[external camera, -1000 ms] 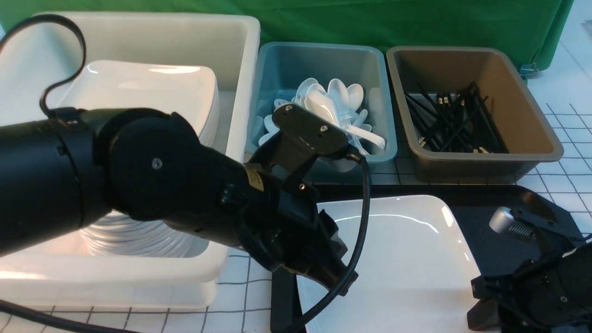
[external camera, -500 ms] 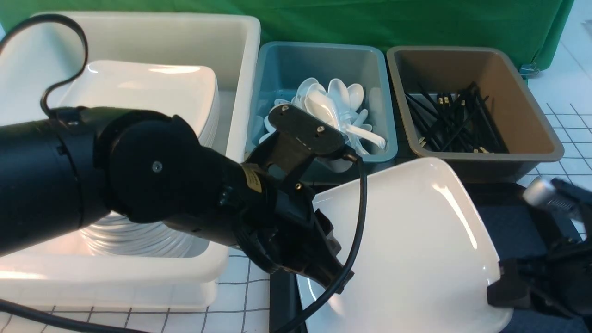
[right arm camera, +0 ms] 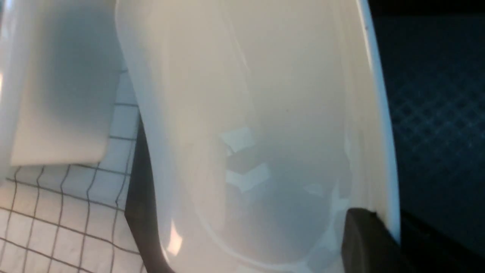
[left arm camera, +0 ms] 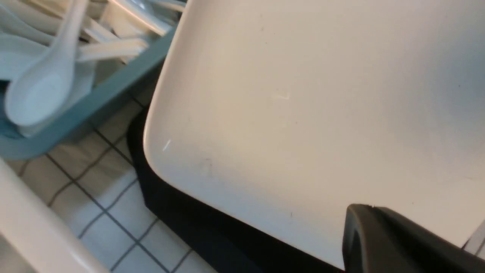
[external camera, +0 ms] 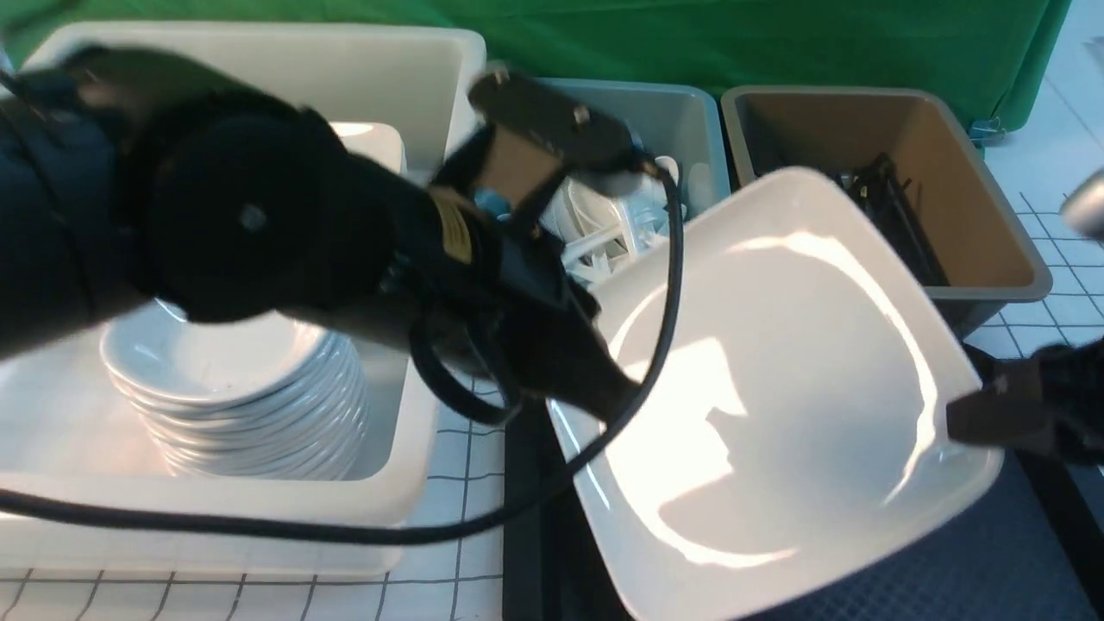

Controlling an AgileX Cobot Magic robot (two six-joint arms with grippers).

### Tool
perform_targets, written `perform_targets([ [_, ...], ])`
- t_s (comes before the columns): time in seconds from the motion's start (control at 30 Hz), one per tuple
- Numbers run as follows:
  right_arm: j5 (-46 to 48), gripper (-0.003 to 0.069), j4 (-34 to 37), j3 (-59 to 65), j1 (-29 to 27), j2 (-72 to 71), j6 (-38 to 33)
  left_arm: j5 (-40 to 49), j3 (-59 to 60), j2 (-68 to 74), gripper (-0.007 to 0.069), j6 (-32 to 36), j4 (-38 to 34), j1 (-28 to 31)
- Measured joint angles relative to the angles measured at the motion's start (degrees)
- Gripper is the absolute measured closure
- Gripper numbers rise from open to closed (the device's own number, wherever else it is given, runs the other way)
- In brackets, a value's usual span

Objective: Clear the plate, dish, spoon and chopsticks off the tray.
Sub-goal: Use the right arm to put the plate into the large storage box on the left

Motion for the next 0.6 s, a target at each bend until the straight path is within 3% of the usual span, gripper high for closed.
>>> perform_targets([
  [0.1, 0.5, 0.0627, -0.1, -4.5, 0.0, 0.0, 0.4, 1.4, -2.0, -2.1, 0.0627, -2.8, 3.3, 0.9],
  [0.23, 0.6, 0.0627, 0.1, -11.3, 0.0, 1.3, 1.2, 2.3, -3.4, -5.5, 0.0627, -4.3, 4.4, 6.4],
  [0.43, -0.6, 0.0627, 8.6, -25.1, 1.1, 10.9, -0.1, 4.7, -3.6, -10.7, 0.0627, -4.5, 4.6, 21.1],
  [0.53, -1.8, 0.0627, 10.9, -30.2, 3.9, 15.9, -0.2, 5.2, -3.6, -12.2, 0.0627, -4.5, 4.1, 27.0],
  [0.6, -5.1, 0.0627, 11.6, -35.7, 8.7, 21.1, 0.0, 5.4, -3.6, -13.6, 0.0627, -4.5, 2.9, 33.3],
])
